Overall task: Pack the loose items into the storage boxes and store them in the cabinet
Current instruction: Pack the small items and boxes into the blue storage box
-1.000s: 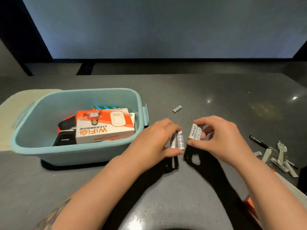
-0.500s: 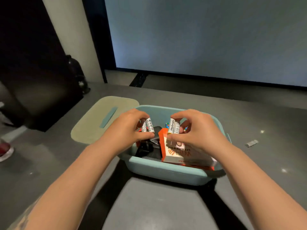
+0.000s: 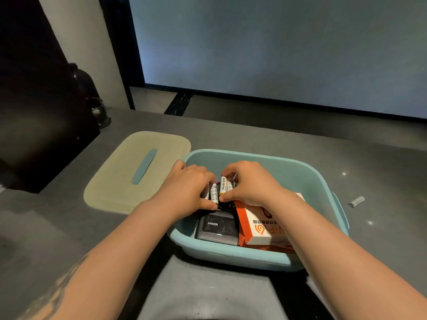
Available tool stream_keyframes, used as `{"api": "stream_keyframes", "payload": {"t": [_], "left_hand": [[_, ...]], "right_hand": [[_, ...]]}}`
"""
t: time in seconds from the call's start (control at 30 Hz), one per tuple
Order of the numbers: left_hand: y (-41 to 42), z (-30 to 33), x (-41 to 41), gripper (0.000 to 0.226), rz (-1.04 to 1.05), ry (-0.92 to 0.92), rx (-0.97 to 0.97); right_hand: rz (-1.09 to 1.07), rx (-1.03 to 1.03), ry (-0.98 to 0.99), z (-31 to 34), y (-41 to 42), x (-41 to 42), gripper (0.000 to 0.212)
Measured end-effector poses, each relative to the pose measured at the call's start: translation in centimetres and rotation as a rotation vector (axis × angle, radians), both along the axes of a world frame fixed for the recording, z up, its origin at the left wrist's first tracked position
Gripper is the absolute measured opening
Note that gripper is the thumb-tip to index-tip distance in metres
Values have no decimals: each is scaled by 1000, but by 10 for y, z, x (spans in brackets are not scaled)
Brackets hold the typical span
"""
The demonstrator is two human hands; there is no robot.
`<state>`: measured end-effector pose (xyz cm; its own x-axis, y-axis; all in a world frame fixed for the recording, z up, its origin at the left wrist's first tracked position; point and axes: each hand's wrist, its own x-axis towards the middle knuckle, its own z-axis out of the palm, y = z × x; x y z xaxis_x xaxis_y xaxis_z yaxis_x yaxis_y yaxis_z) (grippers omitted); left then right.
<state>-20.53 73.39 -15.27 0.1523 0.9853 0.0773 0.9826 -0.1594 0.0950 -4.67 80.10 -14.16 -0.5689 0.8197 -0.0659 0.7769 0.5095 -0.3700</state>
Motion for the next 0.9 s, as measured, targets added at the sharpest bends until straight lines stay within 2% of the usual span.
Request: {"api": "stream_keyframes", "payload": {"t": [0.4,0.63,0.8,0.9], "left_hand": [[1,-6,4,58,-6,45,18],[0,-8,6,58,16,50,30],[-1,-5,7,43,38,-87,107],[-9,-6,-2,21,167,-399,362]], "right_hand": [[-67,-67,-1,-11,-5,10,59],[-76,-2,81,-9,-9,15,46],[-101,49,141,2,-19,31,38],[-129,77,192,6,-30,46,34]]}}
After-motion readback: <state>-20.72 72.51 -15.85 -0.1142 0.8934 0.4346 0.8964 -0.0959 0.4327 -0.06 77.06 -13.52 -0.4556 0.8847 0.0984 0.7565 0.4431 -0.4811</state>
